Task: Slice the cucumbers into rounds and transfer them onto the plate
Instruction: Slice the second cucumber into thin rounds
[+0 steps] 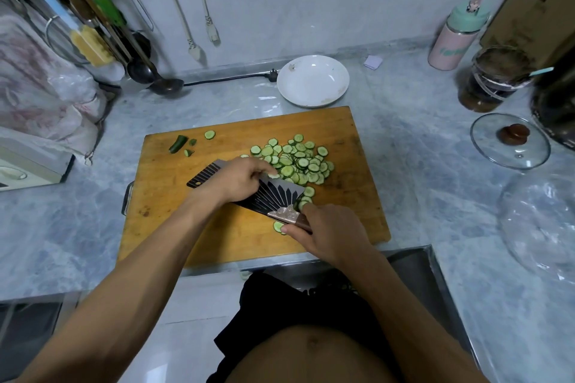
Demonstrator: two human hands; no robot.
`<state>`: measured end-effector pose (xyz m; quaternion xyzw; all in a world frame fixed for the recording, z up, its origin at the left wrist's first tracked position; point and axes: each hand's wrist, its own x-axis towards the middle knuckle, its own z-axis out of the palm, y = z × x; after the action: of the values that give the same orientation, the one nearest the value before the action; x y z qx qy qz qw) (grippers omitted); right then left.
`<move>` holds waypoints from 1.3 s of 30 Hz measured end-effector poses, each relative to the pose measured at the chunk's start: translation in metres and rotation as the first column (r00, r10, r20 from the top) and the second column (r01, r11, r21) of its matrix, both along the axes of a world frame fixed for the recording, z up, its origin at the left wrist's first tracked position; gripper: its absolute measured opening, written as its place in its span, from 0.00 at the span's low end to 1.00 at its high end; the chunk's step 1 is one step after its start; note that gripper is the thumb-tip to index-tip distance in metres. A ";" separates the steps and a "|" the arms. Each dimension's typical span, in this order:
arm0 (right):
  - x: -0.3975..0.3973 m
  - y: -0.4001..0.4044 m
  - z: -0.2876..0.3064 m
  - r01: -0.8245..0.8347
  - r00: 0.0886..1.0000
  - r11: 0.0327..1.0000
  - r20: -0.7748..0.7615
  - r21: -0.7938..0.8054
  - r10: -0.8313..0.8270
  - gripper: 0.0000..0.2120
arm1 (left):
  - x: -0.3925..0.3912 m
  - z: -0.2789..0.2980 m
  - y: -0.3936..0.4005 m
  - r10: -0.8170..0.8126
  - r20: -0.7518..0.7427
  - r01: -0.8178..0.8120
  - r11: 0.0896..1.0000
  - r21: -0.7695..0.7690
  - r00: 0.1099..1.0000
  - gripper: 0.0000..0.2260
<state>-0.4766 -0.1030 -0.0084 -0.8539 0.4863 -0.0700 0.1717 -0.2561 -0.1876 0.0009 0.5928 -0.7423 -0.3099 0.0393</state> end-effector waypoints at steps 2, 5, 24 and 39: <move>0.002 0.002 -0.002 -0.011 1.000 1.000 0.016 -0.011 0.011 0.23 | -0.004 -0.001 0.003 -0.001 -0.031 -0.002 0.997 -0.073 1.000 0.23; 0.002 0.005 -0.006 -0.024 1.000 1.000 0.015 -0.006 0.024 0.23 | -0.010 0.003 0.009 0.018 -0.073 -0.033 0.977 -0.210 0.997 0.19; 0.013 0.002 0.006 0.276 0.890 0.896 0.260 0.348 -0.375 0.29 | 0.046 -0.001 0.083 0.376 -0.517 -0.622 0.628 -0.467 0.769 0.14; 0.099 0.023 0.016 0.199 0.936 0.863 0.172 0.465 -0.309 0.29 | 0.093 -0.094 0.095 0.489 0.008 -0.407 0.734 -0.544 0.872 0.13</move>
<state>-0.3778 -0.0800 0.0074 -0.7059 0.5739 -0.0833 0.4068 -0.1626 -0.0930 -0.0930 0.7420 -0.6335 -0.0303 0.2173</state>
